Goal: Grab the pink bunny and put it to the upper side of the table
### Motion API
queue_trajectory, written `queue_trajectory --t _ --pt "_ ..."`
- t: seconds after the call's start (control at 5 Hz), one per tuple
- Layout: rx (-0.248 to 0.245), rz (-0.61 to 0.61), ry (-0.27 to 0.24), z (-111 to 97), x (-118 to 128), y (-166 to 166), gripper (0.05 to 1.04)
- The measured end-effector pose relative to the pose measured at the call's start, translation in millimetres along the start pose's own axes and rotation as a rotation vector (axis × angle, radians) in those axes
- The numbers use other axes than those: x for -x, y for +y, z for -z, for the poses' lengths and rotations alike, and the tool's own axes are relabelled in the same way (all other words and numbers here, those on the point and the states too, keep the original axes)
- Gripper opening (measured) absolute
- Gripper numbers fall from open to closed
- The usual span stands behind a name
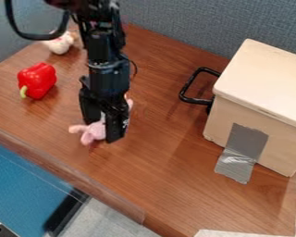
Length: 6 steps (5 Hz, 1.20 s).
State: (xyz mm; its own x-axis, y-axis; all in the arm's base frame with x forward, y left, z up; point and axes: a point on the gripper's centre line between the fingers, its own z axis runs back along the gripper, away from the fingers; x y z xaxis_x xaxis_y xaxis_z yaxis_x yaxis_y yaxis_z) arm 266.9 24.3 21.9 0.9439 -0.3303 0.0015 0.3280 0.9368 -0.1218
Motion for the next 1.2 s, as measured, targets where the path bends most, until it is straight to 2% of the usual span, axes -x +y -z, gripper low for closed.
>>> queue_trajectory --t 0.2,0.4,0.6,0.8,1.0,1.2 --pt "-0.016 0.019 0.029 10 2 -5 0.944" --pt "-0.050 0.022 0.042 14 7 0 0.751" --pt "-0.047 0.038 0.041 15 7 -1 0.442" --pt "-0.026 0.037 0.032 6 7 -5 0.204" --pt "-0.009 -0.011 -0.035 -21 -6 7 0.087" --pt "-0.023 -0.073 -0.135 -57 -32 31 0.069"
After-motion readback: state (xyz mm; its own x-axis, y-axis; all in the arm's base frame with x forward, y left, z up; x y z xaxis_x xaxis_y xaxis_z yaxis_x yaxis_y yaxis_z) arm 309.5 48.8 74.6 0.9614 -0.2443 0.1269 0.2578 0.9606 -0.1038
